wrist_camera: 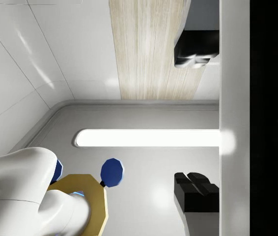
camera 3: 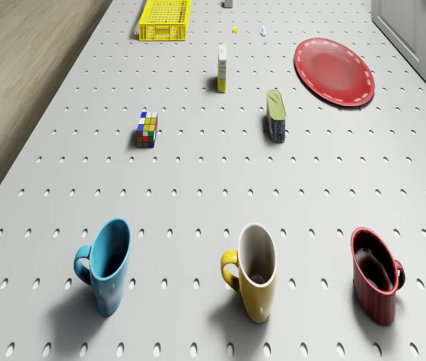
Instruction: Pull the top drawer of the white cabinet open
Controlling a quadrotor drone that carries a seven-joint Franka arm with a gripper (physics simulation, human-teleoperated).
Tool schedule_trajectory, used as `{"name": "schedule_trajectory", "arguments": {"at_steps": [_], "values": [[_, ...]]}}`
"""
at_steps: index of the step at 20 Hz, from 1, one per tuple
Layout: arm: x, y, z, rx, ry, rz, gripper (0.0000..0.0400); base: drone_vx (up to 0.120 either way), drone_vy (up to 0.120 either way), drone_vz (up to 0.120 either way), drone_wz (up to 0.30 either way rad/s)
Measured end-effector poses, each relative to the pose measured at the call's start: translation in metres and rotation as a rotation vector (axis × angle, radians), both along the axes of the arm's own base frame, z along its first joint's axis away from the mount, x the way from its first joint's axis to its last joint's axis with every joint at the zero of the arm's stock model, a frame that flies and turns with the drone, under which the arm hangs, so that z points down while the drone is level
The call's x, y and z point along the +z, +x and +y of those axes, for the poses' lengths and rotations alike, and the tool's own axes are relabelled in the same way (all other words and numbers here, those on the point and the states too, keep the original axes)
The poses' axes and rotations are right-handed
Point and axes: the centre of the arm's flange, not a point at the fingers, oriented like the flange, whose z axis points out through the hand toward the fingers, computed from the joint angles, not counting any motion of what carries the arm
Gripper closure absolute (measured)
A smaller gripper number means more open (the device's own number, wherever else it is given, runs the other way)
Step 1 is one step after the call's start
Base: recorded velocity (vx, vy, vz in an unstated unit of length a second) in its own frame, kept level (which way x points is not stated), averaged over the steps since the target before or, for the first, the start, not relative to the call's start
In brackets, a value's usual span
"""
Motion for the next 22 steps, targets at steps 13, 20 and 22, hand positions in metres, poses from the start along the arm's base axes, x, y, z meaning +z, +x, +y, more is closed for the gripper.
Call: {"name": "schedule_trajectory", "arguments": {"at_steps": [13,20,22], "values": [[-0.049,0.001,-0.018,0.006,0.552,0.001,0.0094,0.120,-0.120,0.108,0.000],[-0.053,0.001,-0.019,0.006,0.595,0.001,0.0095,0.120,-0.120,0.120,0.000],[-0.053,0.001,-0.019,0.006,0.600,0.002,0.0095,0.120,-0.120,0.120,0.000]]}}
